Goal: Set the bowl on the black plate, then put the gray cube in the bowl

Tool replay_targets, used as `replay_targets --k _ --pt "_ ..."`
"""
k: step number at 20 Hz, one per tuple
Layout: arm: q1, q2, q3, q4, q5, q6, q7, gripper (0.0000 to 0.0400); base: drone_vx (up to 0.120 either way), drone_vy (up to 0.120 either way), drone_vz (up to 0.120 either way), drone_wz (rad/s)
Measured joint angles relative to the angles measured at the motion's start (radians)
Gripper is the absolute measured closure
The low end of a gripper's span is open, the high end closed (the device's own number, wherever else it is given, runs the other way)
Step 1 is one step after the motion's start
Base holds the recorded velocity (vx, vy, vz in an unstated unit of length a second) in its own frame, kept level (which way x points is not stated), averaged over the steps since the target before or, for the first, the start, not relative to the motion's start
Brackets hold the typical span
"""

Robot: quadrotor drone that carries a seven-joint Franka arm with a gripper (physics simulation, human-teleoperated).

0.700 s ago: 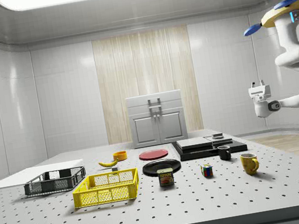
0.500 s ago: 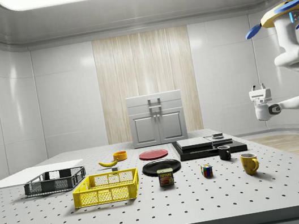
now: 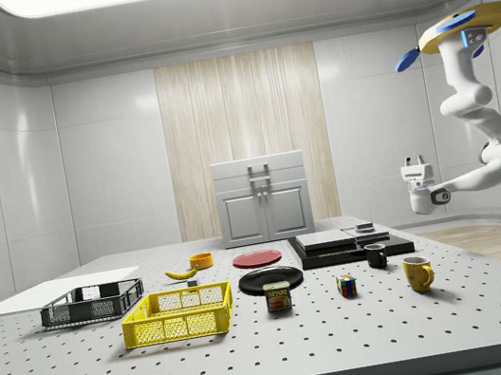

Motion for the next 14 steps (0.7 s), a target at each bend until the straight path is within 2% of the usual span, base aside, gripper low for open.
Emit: replay_targets --k 6,14 --pt "-0.001 0.011 0.001 0.032 0.0 -0.016 0.0 0.0 0.12 -0.12 0.0 0.0" --pt "-0.002 0.012 0.001 0.038 0.001 -0.016 -0.001 0.0 0.12 -0.12 0.0 0.0"
